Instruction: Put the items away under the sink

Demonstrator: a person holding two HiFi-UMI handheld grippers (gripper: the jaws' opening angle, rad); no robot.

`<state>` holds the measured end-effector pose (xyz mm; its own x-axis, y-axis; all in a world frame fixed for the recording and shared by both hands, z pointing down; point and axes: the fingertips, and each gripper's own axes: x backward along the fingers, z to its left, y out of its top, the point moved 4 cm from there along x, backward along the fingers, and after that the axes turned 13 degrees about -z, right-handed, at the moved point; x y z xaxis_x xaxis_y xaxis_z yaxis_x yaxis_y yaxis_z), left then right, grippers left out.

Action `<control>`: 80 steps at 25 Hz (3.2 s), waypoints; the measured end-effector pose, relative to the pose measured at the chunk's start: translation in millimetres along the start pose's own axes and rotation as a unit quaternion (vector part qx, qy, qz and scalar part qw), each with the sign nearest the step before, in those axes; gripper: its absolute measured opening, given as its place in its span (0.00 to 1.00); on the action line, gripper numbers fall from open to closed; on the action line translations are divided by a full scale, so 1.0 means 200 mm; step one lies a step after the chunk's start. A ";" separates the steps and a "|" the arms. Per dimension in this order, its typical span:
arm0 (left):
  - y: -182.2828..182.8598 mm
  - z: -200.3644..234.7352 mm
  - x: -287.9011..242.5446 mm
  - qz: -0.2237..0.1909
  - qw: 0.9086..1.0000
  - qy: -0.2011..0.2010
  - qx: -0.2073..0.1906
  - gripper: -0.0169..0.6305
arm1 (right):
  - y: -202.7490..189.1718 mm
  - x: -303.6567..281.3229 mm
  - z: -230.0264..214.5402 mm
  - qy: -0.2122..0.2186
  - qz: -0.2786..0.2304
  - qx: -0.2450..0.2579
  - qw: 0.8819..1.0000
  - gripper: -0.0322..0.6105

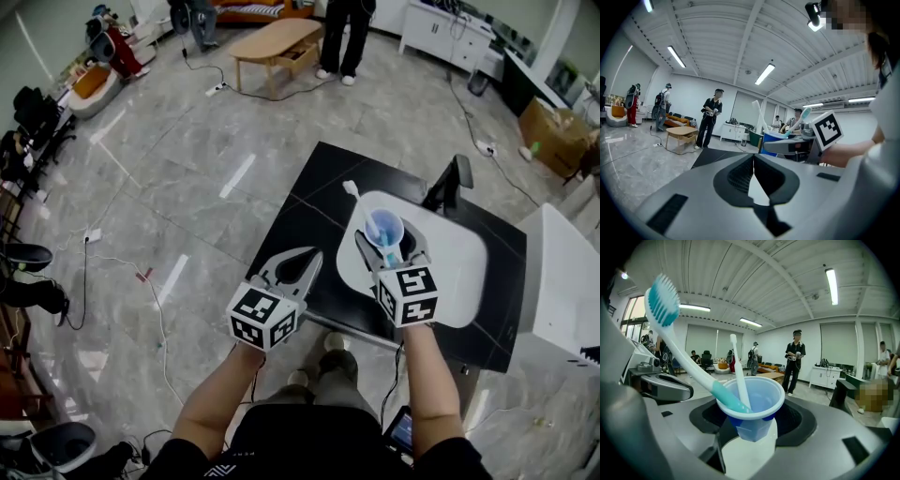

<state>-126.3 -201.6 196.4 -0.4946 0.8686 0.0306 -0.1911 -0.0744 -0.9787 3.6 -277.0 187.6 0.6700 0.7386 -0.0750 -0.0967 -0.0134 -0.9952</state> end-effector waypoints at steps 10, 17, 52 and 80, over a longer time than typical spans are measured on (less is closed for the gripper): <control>-0.03 -0.15 0.21 -0.002 0.999 -0.042 0.003 0.04 | -0.06 0.30 0.20 -0.042 0.001 -0.021 0.999 0.54; -0.07 -0.29 0.31 -0.001 0.998 -0.067 0.016 0.04 | -0.08 0.55 0.27 -0.067 0.013 -0.031 0.997 0.54; -0.62 -1.27 0.24 0.060 0.984 -0.169 0.011 0.04 | -0.60 1.62 0.19 -0.076 0.045 -0.090 0.992 0.54; -1.27 -0.91 0.61 0.082 0.992 -0.094 0.022 0.04 | -1.31 1.50 0.58 0.031 0.078 -0.125 0.989 0.54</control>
<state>17.0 12.7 411.7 -0.6703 0.7369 -0.0878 -0.1301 -0.2331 -0.9637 144.9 27.3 433.3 0.7052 0.6721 -0.2257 -0.0230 -0.2965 -0.9548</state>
